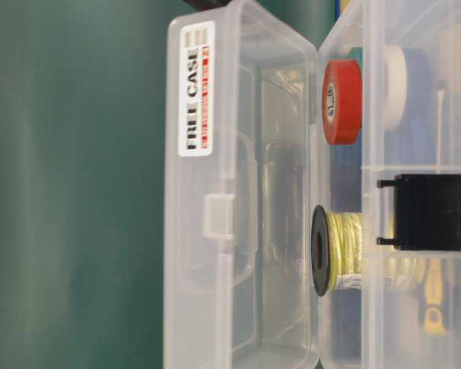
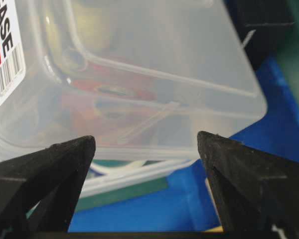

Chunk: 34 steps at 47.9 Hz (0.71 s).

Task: Open the tool box with both arms.
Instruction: 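Lift and swing the lid back away from the box with both grippers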

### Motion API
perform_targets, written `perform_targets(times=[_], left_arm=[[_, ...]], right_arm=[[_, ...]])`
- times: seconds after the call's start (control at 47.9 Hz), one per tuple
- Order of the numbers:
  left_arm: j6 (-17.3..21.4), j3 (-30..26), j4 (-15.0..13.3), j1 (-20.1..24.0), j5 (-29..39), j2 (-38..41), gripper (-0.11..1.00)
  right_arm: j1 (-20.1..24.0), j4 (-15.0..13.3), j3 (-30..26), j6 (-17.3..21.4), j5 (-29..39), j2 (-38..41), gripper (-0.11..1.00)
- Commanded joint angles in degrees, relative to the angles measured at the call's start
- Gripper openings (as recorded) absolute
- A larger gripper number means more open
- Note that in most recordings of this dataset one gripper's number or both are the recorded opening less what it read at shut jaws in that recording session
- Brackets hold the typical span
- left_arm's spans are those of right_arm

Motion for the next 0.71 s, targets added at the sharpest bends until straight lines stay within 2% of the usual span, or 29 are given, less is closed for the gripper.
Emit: perform_targets(times=[0.0, 0.376, 0.689], left_arm=[[0.2, -4.3, -0.1, 0.8, -3.5, 0.6, 0.89], [0.3, -4.4, -0.2, 4.4, -6.9, 0.8, 0.89], [0.4, -4.4, -0.1, 9.7, -9.1, 0.9, 0.89]], right_arm=[[-0.4, 0.4, -4.7, 0.4, -4.0, 0.3, 0.86], [-6.3, 0.4, -4.8, 0.4, -6.3, 0.4, 0.86], [-12.5, 0.4, -5.0, 0.4, -7.2, 0.4, 0.86]])
